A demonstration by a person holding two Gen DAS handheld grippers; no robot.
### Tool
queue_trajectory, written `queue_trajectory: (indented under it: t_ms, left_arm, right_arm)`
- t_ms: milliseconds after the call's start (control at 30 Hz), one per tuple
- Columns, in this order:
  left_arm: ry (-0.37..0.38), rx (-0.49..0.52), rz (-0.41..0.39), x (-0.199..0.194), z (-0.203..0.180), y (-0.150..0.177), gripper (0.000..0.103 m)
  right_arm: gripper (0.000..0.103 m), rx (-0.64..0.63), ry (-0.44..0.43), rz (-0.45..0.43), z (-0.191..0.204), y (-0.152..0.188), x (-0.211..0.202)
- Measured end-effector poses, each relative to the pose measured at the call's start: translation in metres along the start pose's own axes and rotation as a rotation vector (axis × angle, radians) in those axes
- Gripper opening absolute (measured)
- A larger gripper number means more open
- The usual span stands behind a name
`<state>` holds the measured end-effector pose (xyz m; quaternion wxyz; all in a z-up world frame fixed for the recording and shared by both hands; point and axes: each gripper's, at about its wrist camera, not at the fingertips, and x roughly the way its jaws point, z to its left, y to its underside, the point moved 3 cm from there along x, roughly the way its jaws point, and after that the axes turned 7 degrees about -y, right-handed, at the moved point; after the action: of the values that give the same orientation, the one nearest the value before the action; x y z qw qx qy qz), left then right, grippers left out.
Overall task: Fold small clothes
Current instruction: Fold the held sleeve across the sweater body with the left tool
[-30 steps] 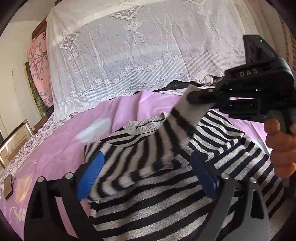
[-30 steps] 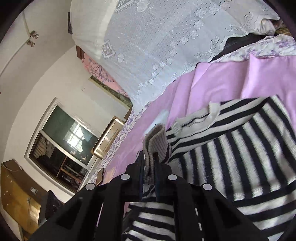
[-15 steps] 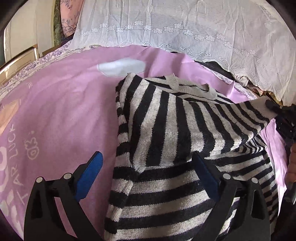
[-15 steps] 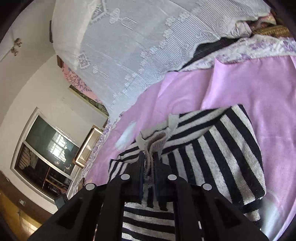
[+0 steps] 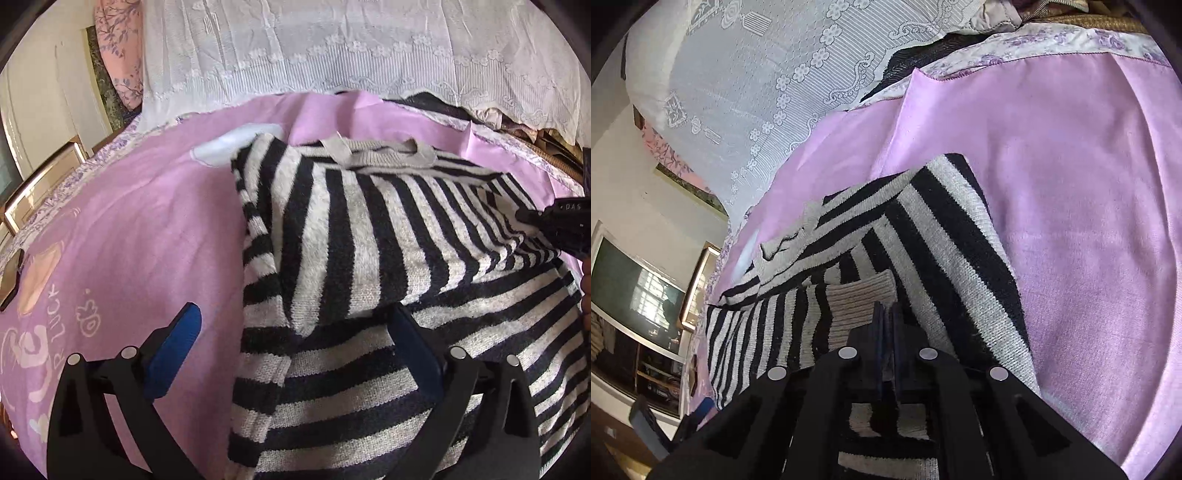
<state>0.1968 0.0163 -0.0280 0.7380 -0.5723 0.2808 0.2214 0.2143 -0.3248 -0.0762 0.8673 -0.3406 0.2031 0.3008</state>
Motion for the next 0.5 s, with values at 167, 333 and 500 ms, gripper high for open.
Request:
queue_trajectory:
  t_ms: [167, 333, 500]
  left_arm:
    - [0.027, -0.058, -0.12, -0.035, 0.01, -0.024, 0.098]
    - [0.036, 0.027, -0.095, -0.027, -0.023, -0.051, 0.098]
    - [-0.01, 0.082, -0.028, 0.013, -0.051, -0.05, 0.098]
  right_arm:
    - [0.01, 0.133, 0.003, -0.057, -0.017, -0.007, -0.019]
    - [0.01, 0.072, -0.08, -0.177, 0.006, -0.016, -0.055]
    - [0.012, -0.086, -0.165, -0.047, 0.049, 0.0, -0.03]
